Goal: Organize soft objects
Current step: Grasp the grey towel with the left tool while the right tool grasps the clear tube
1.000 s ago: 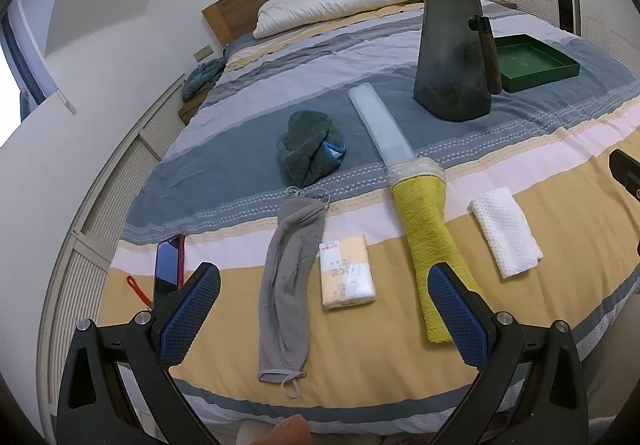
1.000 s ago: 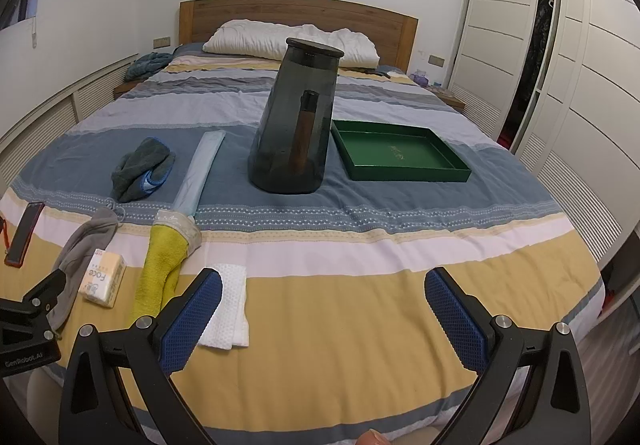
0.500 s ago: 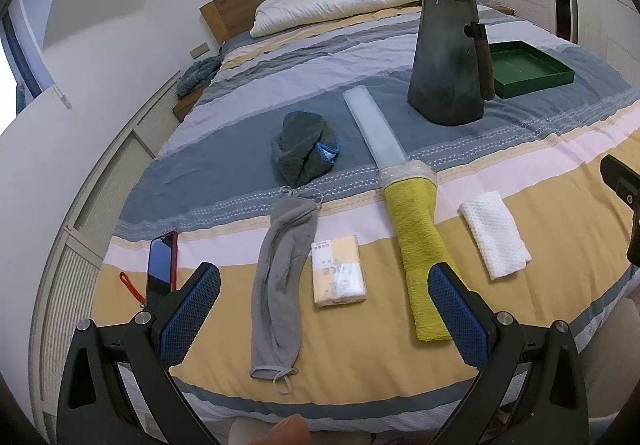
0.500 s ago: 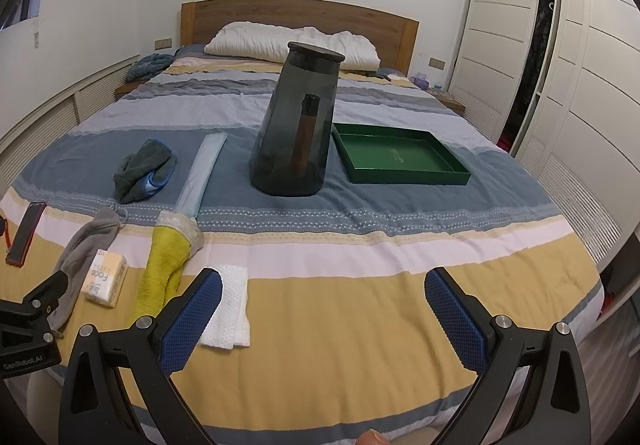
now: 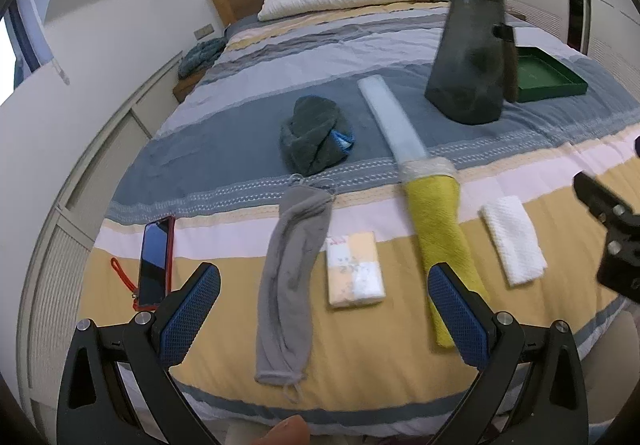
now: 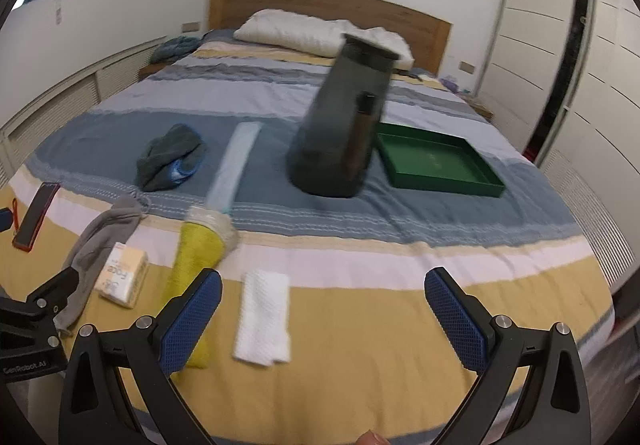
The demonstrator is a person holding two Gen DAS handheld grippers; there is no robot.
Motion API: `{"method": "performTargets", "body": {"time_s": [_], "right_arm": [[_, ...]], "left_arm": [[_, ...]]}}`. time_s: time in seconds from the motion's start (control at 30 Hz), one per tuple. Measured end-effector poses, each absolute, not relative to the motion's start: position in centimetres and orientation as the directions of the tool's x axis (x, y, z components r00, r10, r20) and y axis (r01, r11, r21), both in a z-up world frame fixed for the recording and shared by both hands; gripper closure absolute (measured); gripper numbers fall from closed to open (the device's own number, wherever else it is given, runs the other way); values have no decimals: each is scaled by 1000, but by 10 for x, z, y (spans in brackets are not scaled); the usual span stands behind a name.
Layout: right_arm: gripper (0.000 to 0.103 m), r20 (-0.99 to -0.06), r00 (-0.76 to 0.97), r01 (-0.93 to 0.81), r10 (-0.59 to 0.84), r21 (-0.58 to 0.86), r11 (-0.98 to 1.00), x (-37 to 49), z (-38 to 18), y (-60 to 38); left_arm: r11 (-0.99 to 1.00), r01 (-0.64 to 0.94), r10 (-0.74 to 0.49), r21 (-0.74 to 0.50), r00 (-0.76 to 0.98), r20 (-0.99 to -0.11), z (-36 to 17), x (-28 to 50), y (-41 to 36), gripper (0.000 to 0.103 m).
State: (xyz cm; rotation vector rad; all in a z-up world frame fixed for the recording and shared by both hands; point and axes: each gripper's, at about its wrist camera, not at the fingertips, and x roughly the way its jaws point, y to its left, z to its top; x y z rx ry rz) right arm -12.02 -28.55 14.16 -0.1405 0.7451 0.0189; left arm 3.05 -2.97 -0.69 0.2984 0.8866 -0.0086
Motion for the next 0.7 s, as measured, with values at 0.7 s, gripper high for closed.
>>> {"method": "performTargets", "body": {"time_s": [0.7], "right_arm": [[0, -893, 449, -246, 34, -87, 965, 162, 29, -185]], "left_arm": [[980, 180, 26, 89, 325, -945, -107, 326, -3, 1]]}}
